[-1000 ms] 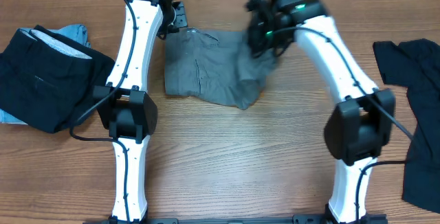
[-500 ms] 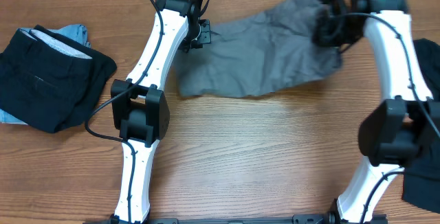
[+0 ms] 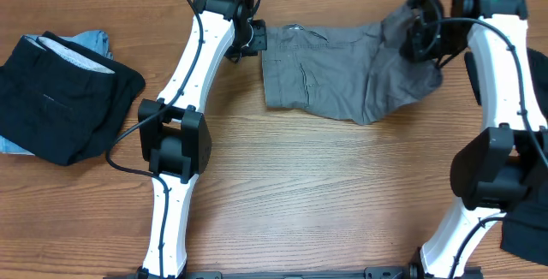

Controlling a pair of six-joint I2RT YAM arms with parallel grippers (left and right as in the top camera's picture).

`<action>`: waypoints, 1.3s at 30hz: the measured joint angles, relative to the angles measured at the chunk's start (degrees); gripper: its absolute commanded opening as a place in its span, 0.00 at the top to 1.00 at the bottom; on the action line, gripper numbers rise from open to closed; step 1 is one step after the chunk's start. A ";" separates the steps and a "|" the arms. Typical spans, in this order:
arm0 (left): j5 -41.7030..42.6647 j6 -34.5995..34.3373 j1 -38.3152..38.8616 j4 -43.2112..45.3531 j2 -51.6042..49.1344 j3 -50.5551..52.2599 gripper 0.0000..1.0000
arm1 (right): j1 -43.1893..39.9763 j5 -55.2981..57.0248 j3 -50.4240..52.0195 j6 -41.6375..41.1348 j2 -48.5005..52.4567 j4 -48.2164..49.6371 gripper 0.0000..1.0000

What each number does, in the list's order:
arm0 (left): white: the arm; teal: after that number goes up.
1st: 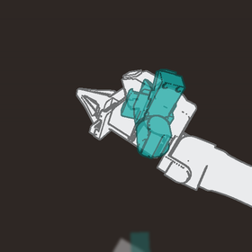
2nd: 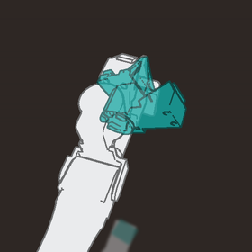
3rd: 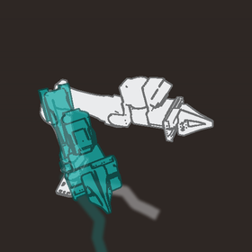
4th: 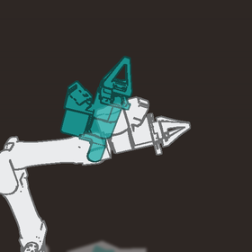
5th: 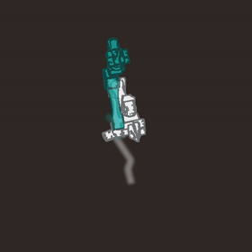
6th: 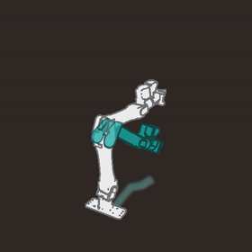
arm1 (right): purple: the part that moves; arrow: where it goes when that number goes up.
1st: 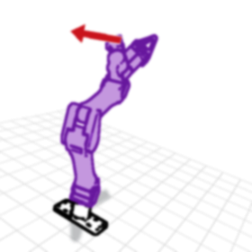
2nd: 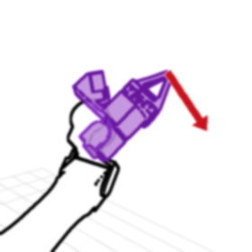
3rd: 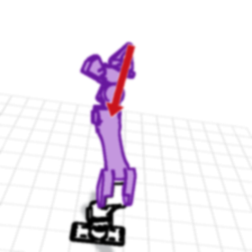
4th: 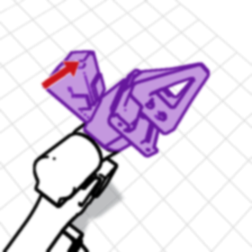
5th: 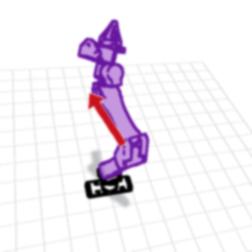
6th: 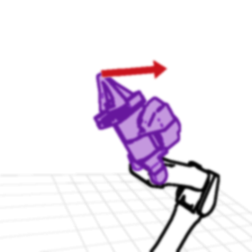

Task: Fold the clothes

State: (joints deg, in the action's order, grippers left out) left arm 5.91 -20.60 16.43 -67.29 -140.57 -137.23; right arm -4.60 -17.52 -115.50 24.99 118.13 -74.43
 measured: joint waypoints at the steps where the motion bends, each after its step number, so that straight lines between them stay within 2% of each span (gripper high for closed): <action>1: 0.13 0.00 -0.02 0.02 0.00 -0.44 0.96 | 1.20 0.11 0.00 0.76 0.00 0.07 0.96; 11: 0.57 1.27 -1.20 -0.13 0.00 -1.84 0.96 | 16.20 8.83 0.00 3.19 0.00 4.74 0.96; 16: 0.59 1.38 -1.70 -1.51 0.00 -1.84 0.96 | 19.10 9.99 0.76 3.30 0.17 9.03 0.96; 28: 0.59 3.02 -1.86 -2.19 0.00 -1.84 0.96 | 26.62 10.10 0.98 3.30 8.07 12.74 0.95; 30: 0.59 3.04 -1.86 -2.56 0.00 -1.84 0.96 | 27.52 10.05 0.98 3.30 8.50 13.68 0.66; 31: 0.59 3.04 -1.86 -2.71 0.00 -1.84 0.96 | 27.71 10.03 0.98 3.67 8.83 13.75 0.34; 32: 0.59 3.04 -1.86 -2.86 0.00 -1.84 0.96 | 27.96 9.97 0.98 3.17 9.18 13.88 0.20; 33: 0.59 3.04 -1.86 -2.97 0.00 -1.84 0.96 | 28.04 9.94 0.98 3.26 9.55 14.21 0.11; 35: 0.57 3.34 -1.86 -2.99 0.00 -1.84 0.95 | 28.26 9.20 0.98 3.34 10.23 15.45 0.01; 39: 0.52 4.50 -1.86 -3.87 0.00 -1.86 0.93 | 28.26 3.41 0.96 3.41 10.43 16.33 0.00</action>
State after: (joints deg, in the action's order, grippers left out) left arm 6.44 -16.10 14.57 -71.16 -140.57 -139.09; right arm 23.66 -14.11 -114.54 28.40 128.55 -58.11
